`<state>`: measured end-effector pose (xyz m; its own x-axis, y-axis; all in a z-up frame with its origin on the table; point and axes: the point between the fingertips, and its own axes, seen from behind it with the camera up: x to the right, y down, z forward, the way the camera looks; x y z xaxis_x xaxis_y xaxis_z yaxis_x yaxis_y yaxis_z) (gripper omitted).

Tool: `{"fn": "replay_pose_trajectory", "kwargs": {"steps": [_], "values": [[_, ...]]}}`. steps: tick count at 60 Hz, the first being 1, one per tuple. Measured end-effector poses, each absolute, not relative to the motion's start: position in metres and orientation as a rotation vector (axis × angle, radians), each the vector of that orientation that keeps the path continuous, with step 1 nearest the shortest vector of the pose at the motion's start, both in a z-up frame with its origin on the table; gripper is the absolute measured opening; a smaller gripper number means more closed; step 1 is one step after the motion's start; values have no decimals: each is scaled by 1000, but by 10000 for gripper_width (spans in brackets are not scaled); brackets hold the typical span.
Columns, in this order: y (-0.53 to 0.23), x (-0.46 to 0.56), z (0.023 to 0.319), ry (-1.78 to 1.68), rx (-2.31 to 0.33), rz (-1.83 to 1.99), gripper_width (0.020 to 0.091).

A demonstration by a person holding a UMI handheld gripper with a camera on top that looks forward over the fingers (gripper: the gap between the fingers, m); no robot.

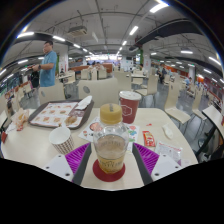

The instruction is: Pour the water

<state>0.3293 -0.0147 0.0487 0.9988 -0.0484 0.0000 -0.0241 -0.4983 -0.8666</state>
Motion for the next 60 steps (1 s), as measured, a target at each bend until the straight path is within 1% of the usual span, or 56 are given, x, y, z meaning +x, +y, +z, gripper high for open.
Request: {"fn": "replay_pose_trajectory", "kwargs": {"steps": [1,3,6,13,27,37,42,60], "values": [[-18,329,51,53,-2099,-36,867],[-25,329,55,59,-2107,-47,843],[-38,328,62,72,-2126,-69,835],[-78,317,87,111,-2175,-100,851],[-166,277,133,231,-2243,-106,849],[-202,253,160,250,-2246,-117,848],[-210,244,167,230,-2243,-129,848],[-229,232,165,172,-2284,-135,853]]}}
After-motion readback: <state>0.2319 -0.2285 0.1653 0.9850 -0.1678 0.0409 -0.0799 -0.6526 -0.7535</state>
